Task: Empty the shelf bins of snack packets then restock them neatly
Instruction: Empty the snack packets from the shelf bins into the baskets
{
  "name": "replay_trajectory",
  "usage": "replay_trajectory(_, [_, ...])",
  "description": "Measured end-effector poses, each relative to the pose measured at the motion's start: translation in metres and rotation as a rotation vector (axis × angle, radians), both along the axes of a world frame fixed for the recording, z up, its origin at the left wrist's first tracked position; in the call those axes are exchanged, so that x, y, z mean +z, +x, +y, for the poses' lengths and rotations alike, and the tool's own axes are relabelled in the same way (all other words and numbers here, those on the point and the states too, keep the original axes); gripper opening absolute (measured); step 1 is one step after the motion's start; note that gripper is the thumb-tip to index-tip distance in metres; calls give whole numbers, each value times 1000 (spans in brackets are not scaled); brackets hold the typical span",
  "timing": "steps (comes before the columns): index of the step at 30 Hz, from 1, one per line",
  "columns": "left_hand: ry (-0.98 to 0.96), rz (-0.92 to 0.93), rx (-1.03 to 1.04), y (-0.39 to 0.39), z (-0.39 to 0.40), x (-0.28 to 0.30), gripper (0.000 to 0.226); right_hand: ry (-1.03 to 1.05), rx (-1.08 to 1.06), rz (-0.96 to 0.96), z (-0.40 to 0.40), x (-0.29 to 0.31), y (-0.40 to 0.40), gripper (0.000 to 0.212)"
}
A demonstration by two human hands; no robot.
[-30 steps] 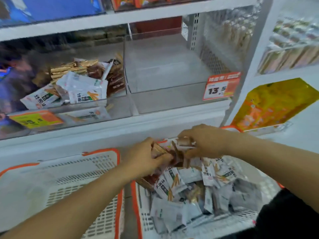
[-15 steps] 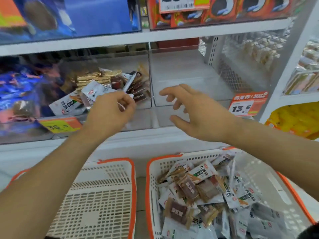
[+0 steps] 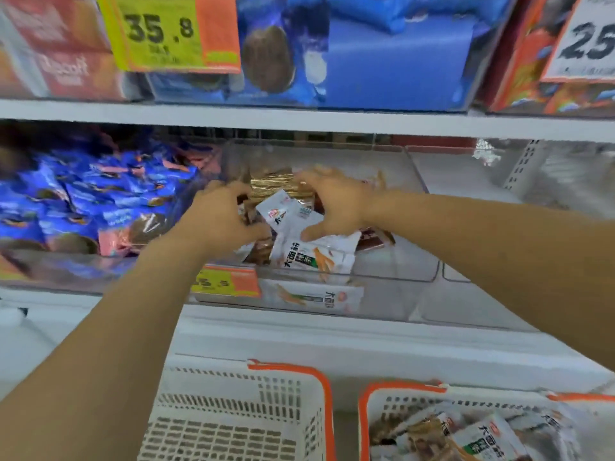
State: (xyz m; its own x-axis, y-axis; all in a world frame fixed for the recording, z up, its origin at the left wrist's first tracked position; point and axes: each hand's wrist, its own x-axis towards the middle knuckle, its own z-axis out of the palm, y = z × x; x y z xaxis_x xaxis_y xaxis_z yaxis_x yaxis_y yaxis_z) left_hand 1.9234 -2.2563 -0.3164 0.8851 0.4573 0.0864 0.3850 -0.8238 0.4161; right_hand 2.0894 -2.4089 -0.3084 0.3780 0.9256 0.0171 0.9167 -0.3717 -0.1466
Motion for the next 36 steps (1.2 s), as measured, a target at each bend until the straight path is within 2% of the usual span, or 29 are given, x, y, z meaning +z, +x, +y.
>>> replay_trajectory(3, [-68, 76, -56, 25, 21, -19, 96, -67, 93, -10, 36, -14, 17, 132])
replay_trajectory(5, [-46, 134, -69, 36, 28, -29, 117, -158, 120, -87, 50, -22, 26, 140])
replay_trajectory(9, [-41, 63, 8, 61, 36, -36, 124, -259, 75, -252, 57, -20, 29, 127])
replay_trajectory(13, [-13, 204, -34, 72, 27, -36, 133, -279, 97, -238, 55, -9, 25, 95])
replay_trajectory(16, [-12, 206, -64, 74, 19, -33, 128, -313, 104, -220, 43, 0, 18, 78])
replay_trajectory(19, [-226, 107, -175, 72, 17, -38, 126, -358, 64, -215, 18, 5, 13, 77])
replay_trajectory(22, [-338, 86, -254, 71, 12, -39, 102, -410, -52, -167, -11, 8, 12, 94])
replay_trajectory(25, [-398, 45, -274, 69, 10, -37, 73, -362, -135, -91, -25, 15, 15, 117])
replay_trajectory(27, [-392, 43, -258, 68, 11, -39, 63, -331, -177, -44, -23, 20, 18, 139])
replay_trajectory(29, [-393, 63, -250, 67, 12, -39, 58, -364, -206, 39, -17, 22, 21, 151])
replay_trajectory(31, [-445, 94, -266, 65, 11, -36, 63, -410, -197, 130, -12, 17, 24, 142])
replay_trajectory(34, [-414, 167, -295, 63, 7, -34, 77, -433, -141, 177, -7, 2, 22, 95])
replay_trajectory(36, [-367, 116, -277, 65, 8, -38, 77, -365, -112, 205, -8, -4, 23, 73])
